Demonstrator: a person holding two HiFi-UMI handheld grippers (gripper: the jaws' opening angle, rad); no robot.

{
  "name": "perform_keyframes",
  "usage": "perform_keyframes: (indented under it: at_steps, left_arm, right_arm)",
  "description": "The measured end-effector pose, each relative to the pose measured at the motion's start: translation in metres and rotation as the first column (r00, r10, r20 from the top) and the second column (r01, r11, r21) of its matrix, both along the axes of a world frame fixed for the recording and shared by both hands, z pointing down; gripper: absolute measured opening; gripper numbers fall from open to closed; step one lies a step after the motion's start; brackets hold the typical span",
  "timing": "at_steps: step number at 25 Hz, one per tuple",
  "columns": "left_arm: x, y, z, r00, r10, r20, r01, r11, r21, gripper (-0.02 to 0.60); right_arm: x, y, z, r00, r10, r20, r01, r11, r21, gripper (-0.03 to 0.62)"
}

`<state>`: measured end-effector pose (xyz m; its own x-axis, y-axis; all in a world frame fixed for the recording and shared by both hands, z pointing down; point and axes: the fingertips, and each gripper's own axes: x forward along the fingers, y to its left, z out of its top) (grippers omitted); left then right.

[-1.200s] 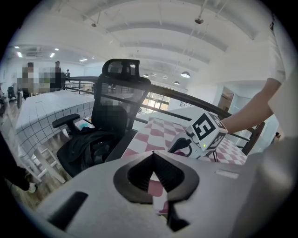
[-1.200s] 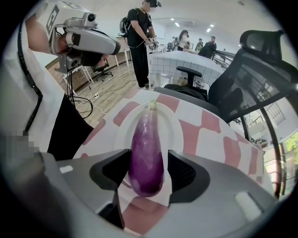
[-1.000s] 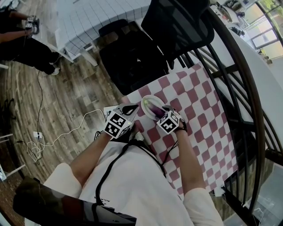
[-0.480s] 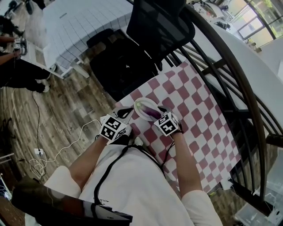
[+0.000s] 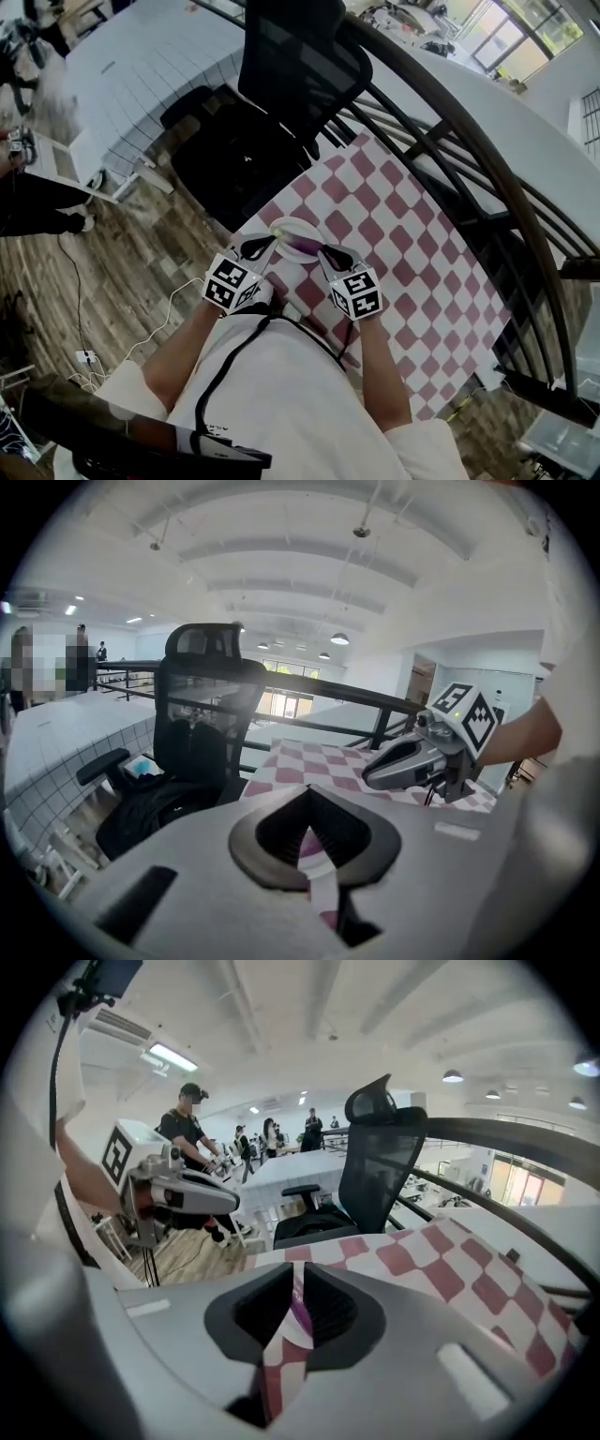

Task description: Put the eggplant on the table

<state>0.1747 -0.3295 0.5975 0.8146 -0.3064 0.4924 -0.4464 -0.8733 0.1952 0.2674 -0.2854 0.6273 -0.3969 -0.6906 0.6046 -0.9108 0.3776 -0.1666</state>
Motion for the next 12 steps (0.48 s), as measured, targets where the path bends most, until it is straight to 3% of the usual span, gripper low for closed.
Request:
perform_keyframes:
  at_steps: [3,6,12]
  left_arm:
    - [0.008,0.001,-0.017,0.999,0.009,-0.036,-0.009,1.0,0.021,0.006]
    - [0.016,0.003,-0.036,0.997,0.023,-0.071,-0.019,0.999,0.045,0.006]
    - [0.021,0.016,-0.06,0.992,0.061,-0.108,-0.053,0.996,0.072,0.006]
  right_arm:
    - [0.007,0.009,-0.029,0.992,0.087,0.096,-0.094,0.994,0.065,0.006]
    - [0.015,0.017,-0.058,0.973,0.146,0.176,-0.169,0.978,0.122,0.006]
    - [0.019,0.034,-0.105,0.963,0.163,0.215,-0.211,0.952,0.221,0.006]
